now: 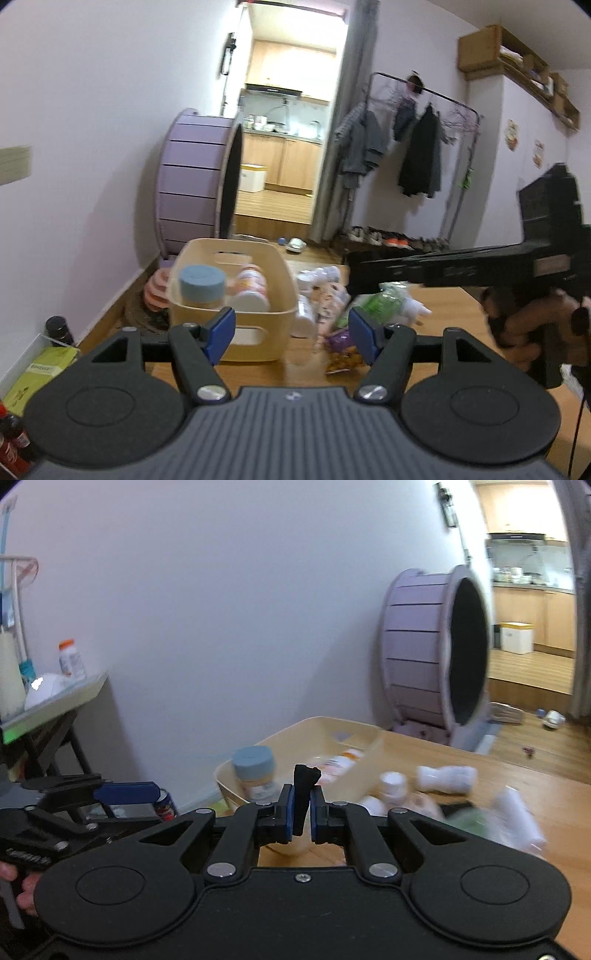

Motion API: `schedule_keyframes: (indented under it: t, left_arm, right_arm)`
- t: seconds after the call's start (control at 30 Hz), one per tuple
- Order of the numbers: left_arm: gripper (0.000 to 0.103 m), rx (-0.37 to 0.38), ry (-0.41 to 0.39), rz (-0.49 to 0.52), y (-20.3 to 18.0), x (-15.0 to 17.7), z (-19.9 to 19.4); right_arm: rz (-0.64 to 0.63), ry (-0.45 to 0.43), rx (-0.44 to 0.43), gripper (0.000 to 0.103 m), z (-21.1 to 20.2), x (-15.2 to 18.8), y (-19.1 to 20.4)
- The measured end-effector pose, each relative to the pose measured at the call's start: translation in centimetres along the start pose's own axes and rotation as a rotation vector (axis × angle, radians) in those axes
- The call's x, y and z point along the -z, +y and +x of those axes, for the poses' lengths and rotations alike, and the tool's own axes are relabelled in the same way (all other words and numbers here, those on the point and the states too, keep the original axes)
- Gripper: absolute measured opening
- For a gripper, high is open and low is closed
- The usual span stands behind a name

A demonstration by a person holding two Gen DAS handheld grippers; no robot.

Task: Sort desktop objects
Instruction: 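Carry the binder clip with the right tool to the basket and release, then move the right tool back and grasp the silver metal clip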

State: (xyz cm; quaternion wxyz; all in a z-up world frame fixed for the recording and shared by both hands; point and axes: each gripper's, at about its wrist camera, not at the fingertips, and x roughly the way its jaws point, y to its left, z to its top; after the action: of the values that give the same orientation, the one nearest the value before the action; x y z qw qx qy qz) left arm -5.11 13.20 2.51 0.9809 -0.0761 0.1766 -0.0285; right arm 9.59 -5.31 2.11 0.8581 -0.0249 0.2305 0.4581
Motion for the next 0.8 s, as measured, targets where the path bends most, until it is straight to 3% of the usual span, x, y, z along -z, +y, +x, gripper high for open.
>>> schedule_keyframes:
  t: [0.23,0.37,0.4,0.43,0.47,0.63,0.8]
  left_arm:
    - [0.067,-0.016,0.000,-0.020,1.1,-0.4,0.0]
    - [0.067,-0.011,0.000,-0.030,1.5,-0.5,-0.1]
    - [0.067,-0.010,0.000,-0.030,1.5,-0.4,-0.2]
    - [0.067,-0.009,0.002,-0.028,1.5,-0.4,-0.1]
    - [0.067,-0.007,0.003,-0.026,1.4,-0.4,-0.1]
    - [0.067,0.024,0.016,-0.012,0.6,-0.1,0.0]
    - [0.070,0.092,0.041,0.014,-1.4,0.1,0.8]
  right_arm:
    - [-0.022,0.058,-0.037,0.012,5.3,-1.0,0.9]
    - [-0.034,0.069,-0.009,0.016,6.2,-0.8,1.1]
    - [-0.028,0.059,-0.001,0.026,5.7,-0.8,1.0]
    - [-0.024,0.049,0.007,0.042,5.3,-0.8,0.9]
    - [-0.023,0.038,0.012,0.046,4.9,-0.7,0.8]
    - [-0.013,0.019,0.058,0.046,1.4,0.0,0.0]
    - [0.003,0.022,0.163,0.046,-4.1,2.3,-1.8]
